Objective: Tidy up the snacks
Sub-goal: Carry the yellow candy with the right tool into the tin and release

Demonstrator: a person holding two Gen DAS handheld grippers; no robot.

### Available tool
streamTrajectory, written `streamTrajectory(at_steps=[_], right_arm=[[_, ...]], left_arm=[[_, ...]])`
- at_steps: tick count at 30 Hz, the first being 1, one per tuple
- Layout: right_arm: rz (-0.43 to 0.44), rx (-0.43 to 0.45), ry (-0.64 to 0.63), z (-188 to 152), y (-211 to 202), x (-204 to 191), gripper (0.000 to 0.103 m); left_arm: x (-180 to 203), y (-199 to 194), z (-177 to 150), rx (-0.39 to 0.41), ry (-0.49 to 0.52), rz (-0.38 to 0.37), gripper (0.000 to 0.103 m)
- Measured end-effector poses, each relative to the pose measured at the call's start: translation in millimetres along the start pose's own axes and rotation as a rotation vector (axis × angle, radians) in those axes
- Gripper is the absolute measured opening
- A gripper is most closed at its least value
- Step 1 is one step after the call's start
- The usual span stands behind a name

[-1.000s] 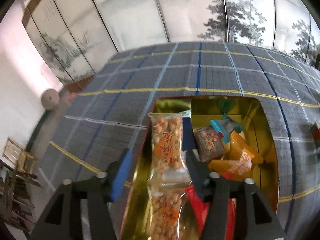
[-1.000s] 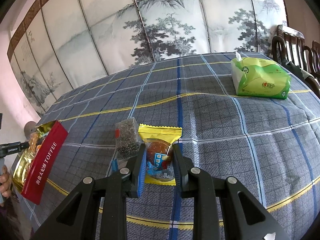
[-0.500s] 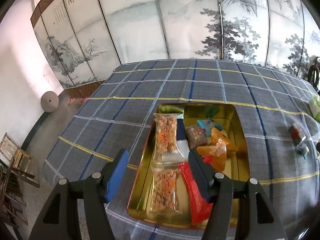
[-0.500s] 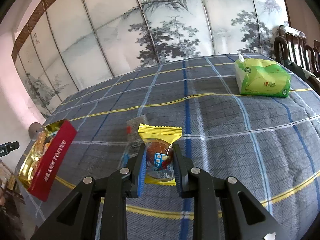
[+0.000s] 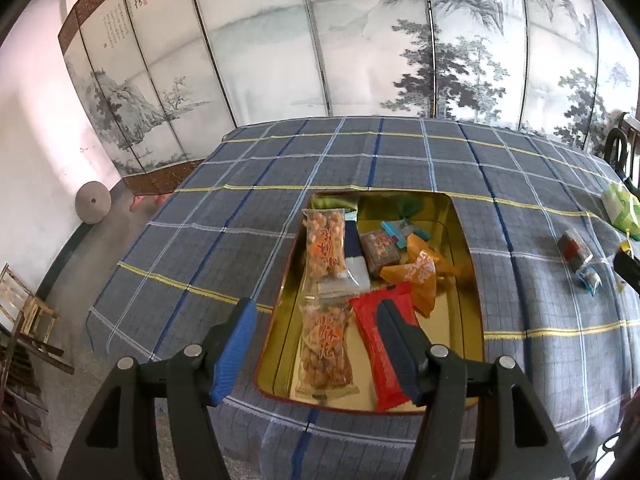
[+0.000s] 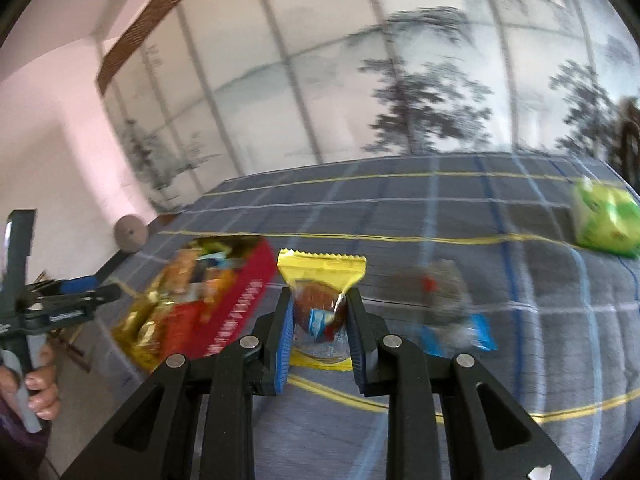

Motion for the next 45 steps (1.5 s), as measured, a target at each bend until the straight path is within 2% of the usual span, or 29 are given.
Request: streamTrajectory(at_steps=[4,9,16,23,36,39,41,45], right_arm=[[0.091,-0.056,-0.020,-10.9,8.9,-46.0,0.024],[0.165,-0.129,-0.060,-28.4,26.1,-93.6,0.024],[0.228,-0.252,-0.110,-57.5,62.9,-146.3,0.024],[0.214,-0.366,-0.129,-89.6,106.7,-168.0,0.024],[0.166,-0.417,-0.169,-112.5,138.4,-182.9,0.026],[0.173,-0.412,-0.155,-110.7,138.5,-182.2,0.041],[0.186,-0.394,-0.136,-105.3,135.6,-181.7,0.064],[0.237,-0.352,-0.095,-91.4,115.8,-177.3,0.065]], left_arm=[[-12.0,-2.1,-11.4,-0.008,-0.038,0.007,0.064],[-53.3,-0.2,-35.1,-0.032,-0.147,0.045,0.064],[-85.7,2.0,-68.8,-0.083,-0.189,0.076,0.064],[-83.7,-5.8,-75.3,-0.071,-0.151,0.080,0.064],[-80.8,-9.3,-76.9,-0.058,-0.132,0.051,0.064],[-78.5,-9.8,-75.3,-0.057,-0.124,0.052,0.064],[-76.5,-11.1,-75.2,-0.057,-0.115,0.053,0.064],[-68.1,-12.6,-73.1,-0.059,-0.089,0.050,0.064]])
Point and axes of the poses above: each gripper's, at about its wrist camera, not at the fingertips, and y roughly the way its jaws point, x to its right, z to its top, the point moved 10 cm from there along y, roughly the way its jaws point, and after that the axes turned 15 degrees about y, right-handed, at the moved point
